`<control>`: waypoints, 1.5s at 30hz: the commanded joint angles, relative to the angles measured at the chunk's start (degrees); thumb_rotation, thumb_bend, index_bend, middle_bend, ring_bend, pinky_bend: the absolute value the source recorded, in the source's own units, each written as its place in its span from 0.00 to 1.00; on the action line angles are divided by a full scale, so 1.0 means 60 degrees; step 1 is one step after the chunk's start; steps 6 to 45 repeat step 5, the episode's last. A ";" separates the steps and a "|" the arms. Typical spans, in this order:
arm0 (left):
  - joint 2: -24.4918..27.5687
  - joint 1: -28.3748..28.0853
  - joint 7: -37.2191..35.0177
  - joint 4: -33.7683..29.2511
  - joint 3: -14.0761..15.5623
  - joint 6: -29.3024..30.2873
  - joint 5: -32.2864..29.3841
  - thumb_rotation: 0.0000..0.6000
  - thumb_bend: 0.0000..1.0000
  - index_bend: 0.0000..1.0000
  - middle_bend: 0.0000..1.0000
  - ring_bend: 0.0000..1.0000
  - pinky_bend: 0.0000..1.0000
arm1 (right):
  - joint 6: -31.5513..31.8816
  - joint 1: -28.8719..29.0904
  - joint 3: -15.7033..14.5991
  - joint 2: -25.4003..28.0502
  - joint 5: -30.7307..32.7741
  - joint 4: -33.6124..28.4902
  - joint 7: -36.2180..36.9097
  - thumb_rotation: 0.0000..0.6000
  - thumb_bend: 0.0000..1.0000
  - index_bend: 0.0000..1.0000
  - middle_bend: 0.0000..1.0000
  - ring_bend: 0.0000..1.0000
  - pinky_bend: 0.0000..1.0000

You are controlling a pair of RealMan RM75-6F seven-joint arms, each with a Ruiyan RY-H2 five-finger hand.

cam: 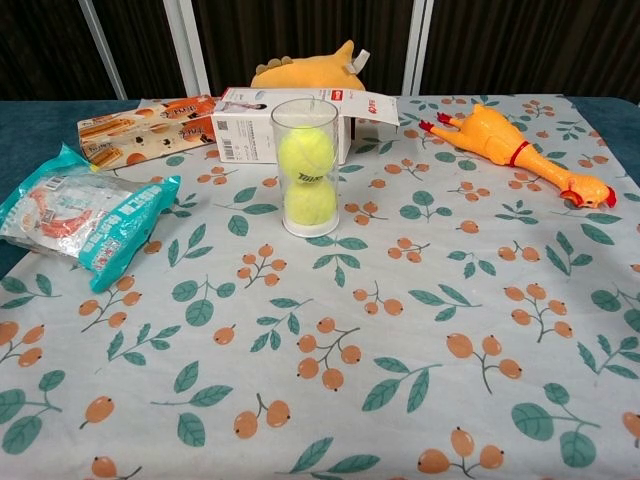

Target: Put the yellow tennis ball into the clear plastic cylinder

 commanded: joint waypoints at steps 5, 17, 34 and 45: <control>-0.0156 -0.0083 0.0304 0.0025 0.0151 -0.0111 0.0230 1.00 0.00 0.06 0.00 0.00 0.08 | 0.0078 -0.0408 0.0076 -0.0464 -0.0023 0.0760 0.0540 1.00 0.23 0.24 0.12 0.13 0.00; -0.0156 -0.0083 0.0304 0.0025 0.0151 -0.0111 0.0230 1.00 0.00 0.06 0.00 0.00 0.08 | 0.0078 -0.0408 0.0076 -0.0464 -0.0023 0.0760 0.0540 1.00 0.23 0.24 0.12 0.13 0.00; -0.0156 -0.0083 0.0304 0.0025 0.0151 -0.0111 0.0230 1.00 0.00 0.06 0.00 0.00 0.08 | 0.0078 -0.0408 0.0076 -0.0464 -0.0023 0.0760 0.0540 1.00 0.23 0.24 0.12 0.13 0.00; -0.0156 -0.0083 0.0304 0.0025 0.0151 -0.0111 0.0230 1.00 0.00 0.06 0.00 0.00 0.08 | 0.0078 -0.0408 0.0076 -0.0464 -0.0023 0.0760 0.0540 1.00 0.23 0.24 0.12 0.13 0.00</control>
